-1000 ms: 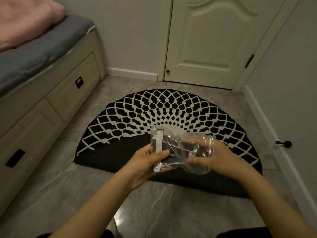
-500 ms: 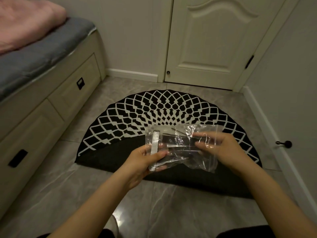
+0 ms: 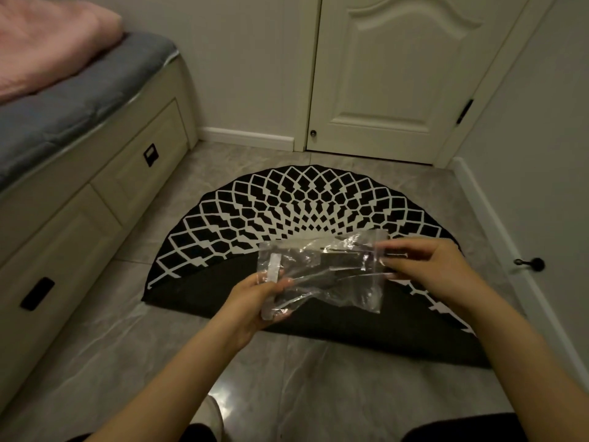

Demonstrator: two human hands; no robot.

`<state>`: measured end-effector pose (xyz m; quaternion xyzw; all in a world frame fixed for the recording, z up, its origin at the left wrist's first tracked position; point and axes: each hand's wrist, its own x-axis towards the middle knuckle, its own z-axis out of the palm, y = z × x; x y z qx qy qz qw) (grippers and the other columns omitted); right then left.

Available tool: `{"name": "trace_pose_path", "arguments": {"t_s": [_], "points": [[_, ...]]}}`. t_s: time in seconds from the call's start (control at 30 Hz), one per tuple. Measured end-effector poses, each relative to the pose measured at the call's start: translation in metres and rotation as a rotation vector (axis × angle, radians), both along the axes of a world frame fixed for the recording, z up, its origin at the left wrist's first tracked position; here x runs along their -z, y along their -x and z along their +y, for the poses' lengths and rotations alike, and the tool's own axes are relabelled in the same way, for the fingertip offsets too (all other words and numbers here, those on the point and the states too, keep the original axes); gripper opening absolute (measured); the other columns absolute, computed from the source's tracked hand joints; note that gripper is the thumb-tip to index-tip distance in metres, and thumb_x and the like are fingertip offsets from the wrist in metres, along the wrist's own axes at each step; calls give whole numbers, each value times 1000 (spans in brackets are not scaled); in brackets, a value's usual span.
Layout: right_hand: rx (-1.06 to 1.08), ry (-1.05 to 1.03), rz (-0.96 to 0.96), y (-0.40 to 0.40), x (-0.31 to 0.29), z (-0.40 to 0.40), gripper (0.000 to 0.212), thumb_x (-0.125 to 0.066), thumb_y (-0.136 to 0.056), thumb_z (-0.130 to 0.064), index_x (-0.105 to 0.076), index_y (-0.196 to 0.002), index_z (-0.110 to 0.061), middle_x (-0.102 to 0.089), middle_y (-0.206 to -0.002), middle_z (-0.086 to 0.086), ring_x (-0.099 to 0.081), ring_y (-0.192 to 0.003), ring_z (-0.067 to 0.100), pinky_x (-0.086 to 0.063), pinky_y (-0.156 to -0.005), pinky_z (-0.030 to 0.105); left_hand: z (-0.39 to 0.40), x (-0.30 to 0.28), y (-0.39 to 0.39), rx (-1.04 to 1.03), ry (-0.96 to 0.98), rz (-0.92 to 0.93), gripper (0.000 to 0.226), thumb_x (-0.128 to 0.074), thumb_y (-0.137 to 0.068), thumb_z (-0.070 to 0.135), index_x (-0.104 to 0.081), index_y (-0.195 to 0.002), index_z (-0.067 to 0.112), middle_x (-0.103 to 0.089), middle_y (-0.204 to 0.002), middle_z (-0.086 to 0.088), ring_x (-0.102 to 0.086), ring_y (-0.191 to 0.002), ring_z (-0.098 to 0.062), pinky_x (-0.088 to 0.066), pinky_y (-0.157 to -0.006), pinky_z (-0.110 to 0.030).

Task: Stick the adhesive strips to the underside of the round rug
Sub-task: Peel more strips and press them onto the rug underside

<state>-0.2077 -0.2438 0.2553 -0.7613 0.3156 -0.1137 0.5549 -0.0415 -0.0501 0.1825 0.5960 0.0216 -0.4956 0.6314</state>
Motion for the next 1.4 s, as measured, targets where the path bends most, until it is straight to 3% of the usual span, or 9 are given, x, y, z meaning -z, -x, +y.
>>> {"name": "trace_pose_path", "arguments": {"t_s": [0.3, 0.53, 0.7, 0.8, 1.0, 1.1, 1.23, 1.33, 1.4], "points": [[58, -58, -7, 16, -5, -16, 31, -62, -83, 1, -71, -90, -28, -65, -101, -5, -67, -84, 11, -51, -58, 11, 24, 32, -5, -130, -92, 230, 21, -49, -87, 3, -59, -103, 14, -57, -106, -12, -56, -90, -24, -46, -65, -33], [5, -131, -41, 19, -4, -13, 31, -63, -81, 3, -73, -88, -25, -69, -98, 1, -69, -79, 6, -53, -62, 13, 27, 40, 2, -153, 30, 446, 26, -39, -92, 8, -48, -116, 5, -53, -81, -14, -54, -61, -16, -48, -40, -21], [-43, -120, -28, 19, -3, -9, 29, -64, -81, 3, -74, -90, -22, -68, -102, -2, -69, -88, 10, -55, -67, 18, 22, 40, 4, -145, 70, 441, 31, -39, -93, 14, -47, -124, 9, -55, -79, -11, -54, -57, -14, -44, -41, -20], [13, -132, -34, 22, -4, -15, 29, -63, -82, 2, -74, -89, -24, -68, -100, 0, -70, -84, 10, -54, -65, 16, 23, 43, 5, -126, 28, 399, 28, -37, -89, 11, -50, -113, 8, -54, -80, -11, -49, -62, -15, -41, -42, -20], [114, -145, -27, 25, -1, -25, 27, -63, -83, -3, -72, -91, -26, -69, -101, 4, -71, -83, 19, -58, -69, 20, 33, 80, 19, -94, -243, 364, 22, -34, -85, 2, -47, -104, 2, -50, -81, -17, -49, -66, -22, -46, -40, -21], [160, -172, -36, 28, 2, -28, 28, -62, -84, -1, -72, -92, -26, -68, -102, 5, -71, -80, 17, -57, -64, 17, 35, 101, 33, -102, -360, 336, 23, -38, -84, 2, -46, -105, 1, -51, -83, -20, -53, -68, -26, -47, -47, -29], [185, -157, -38, 35, 7, -30, 29, -62, -83, 1, -71, -93, -24, -67, -105, 2, -70, -85, 14, -54, -61, 13, 40, 117, 56, -50, -483, 297, 30, -41, -83, 15, -52, -109, 4, -63, -94, -18, -63, -84, -29, -43, -74, -37], [167, -139, -34, 38, 10, -29, 29, -61, -84, 1, -71, -91, -25, -65, -105, -4, -68, -87, 12, -53, -62, 12, 42, 122, 60, -70, -585, 274, 44, -47, -85, 27, -49, -124, 7, -55, -119, -18, -51, -105, -36, -37, -98, -46], [129, -133, -8, 37, 11, -26, 29, -61, -84, 1, -71, -89, -25, -64, -104, -4, -68, -87, 13, -53, -62, 13, 42, 111, 61, -170, -595, 183, 34, -45, -91, 22, -47, -120, 3, -46, -124, -20, -43, -113, -37, -32, -103, -46]]}}
